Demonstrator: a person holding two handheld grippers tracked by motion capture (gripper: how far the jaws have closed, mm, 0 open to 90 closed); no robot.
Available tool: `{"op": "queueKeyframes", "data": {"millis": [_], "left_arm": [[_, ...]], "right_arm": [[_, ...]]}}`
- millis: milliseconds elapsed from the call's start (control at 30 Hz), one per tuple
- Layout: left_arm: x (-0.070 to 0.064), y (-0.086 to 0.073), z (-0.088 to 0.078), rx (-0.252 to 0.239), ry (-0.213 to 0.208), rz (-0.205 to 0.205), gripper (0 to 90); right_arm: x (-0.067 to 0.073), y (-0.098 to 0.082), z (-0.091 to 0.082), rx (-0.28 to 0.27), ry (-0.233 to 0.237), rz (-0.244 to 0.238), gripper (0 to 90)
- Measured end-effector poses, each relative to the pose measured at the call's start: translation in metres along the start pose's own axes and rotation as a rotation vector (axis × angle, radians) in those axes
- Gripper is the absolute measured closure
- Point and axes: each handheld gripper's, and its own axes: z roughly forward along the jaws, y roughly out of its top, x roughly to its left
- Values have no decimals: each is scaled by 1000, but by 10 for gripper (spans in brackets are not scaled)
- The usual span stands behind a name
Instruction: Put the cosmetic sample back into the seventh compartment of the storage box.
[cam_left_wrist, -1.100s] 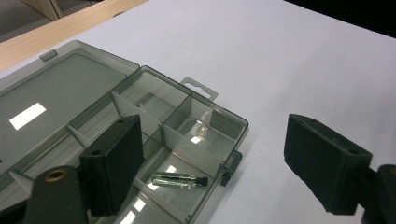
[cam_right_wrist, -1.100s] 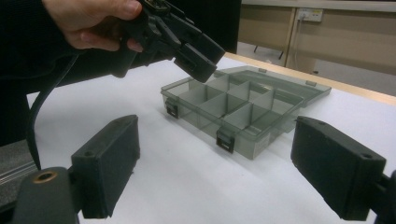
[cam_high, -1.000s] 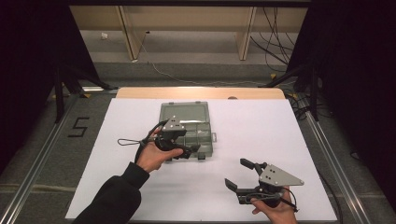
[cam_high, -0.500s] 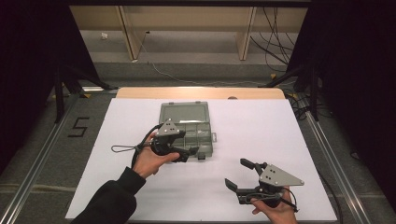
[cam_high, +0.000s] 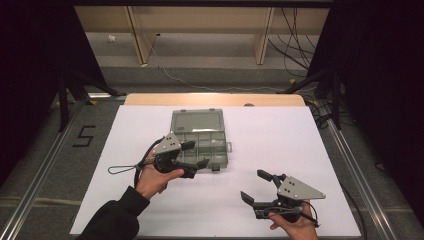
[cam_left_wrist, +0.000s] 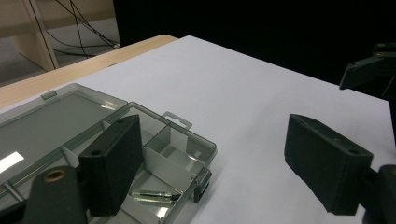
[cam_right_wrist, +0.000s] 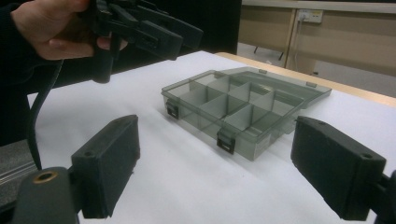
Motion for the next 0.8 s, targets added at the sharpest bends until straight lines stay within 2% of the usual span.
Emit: {"op": "queueKeyframes", "data": {"millis": [67,133,167,200,300,400,433,533,633,700,800], "left_arm": [[-1,-2,-2,-6,3,1,194],[-2,-4,-3,-10,3,3,193],[-2,-6,-5,-14,-1,4,193],[-2,-7,-6,-18,-6,8,193],[-2,-10,-11,-35,-3,7,192],[-2,-14,-15,-48,-3,8,192],[-2,-15,-16,-49,-3,7,192],[-4,-19,-20,-58,-5,2,193],[-6,-22,-23,-64,-5,27,193],[-8,-23,-25,-70,-8,21,192],[-10,-24,-28,-77,-21,38,190]], "right_arm": [[2,0,-1,19,10,33,166],[2,0,0,12,13,34,166],[2,0,0,10,12,32,166],[0,0,1,-7,1,0,166],[0,1,-1,15,-2,2,166],[1,0,0,-6,-1,3,166],[1,0,-1,5,-11,1,166],[0,0,0,1,-1,1,166],[1,0,-1,6,-7,-1,166],[1,0,-1,8,-10,2,166],[0,1,-1,5,-3,3,166]]}}
